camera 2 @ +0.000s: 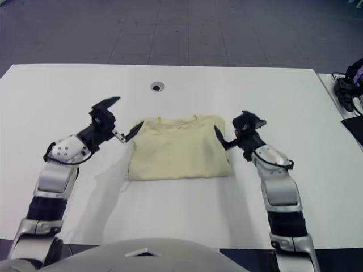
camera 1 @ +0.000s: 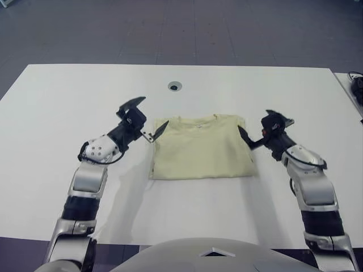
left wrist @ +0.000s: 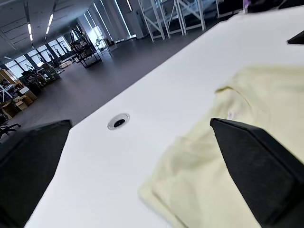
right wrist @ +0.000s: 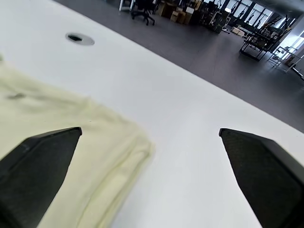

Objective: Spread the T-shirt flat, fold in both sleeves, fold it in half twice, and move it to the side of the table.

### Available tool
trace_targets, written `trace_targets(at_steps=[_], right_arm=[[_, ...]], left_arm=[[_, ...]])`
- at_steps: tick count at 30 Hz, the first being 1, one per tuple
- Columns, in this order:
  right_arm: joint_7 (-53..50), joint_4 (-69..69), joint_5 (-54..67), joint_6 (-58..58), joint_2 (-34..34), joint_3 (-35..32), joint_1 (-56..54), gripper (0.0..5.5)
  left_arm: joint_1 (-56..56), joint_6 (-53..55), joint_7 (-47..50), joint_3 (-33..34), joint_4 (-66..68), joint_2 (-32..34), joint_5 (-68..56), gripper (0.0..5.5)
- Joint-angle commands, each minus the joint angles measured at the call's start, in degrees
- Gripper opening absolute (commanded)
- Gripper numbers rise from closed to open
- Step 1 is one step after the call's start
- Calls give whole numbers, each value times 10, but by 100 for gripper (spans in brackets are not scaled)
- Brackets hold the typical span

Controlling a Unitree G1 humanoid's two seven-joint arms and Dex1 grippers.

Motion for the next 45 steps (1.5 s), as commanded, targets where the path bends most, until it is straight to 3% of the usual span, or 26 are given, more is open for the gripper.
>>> trace_targets(at_steps=[1,7,13,17,21,28,34,39,45], right_arm=[[-21,11,-102,-35,-39,73,65,539],[-25,-27,-160,-42,-65,91,128,539],[34,-204,-155,36,-80,104,194,539],[61,-273,-133,97,-76,64,139,539],[73,-244,-112,120,-79,26,51,539],[81,-35,-140,-96,-157,31,-3,539],[78,116,-166,-236,-160,73,-49,539],[117,150,-194,-286,-188,108,-50,539],[202,41,-178,-262,-226,119,0,539]], left_arm=[[53,-9,53,-41,8,5,90,540],[68,-39,72,-71,54,39,168,540],[-59,-132,47,-104,181,66,196,540],[-130,-217,44,-127,249,71,212,540],[-157,-295,42,-105,238,61,159,540],[-36,-245,-1,-50,45,114,85,540],[111,-178,-8,-28,-71,154,142,540],[97,-165,5,-43,-4,159,205,540],[-26,-225,0,-101,164,144,245,540]])
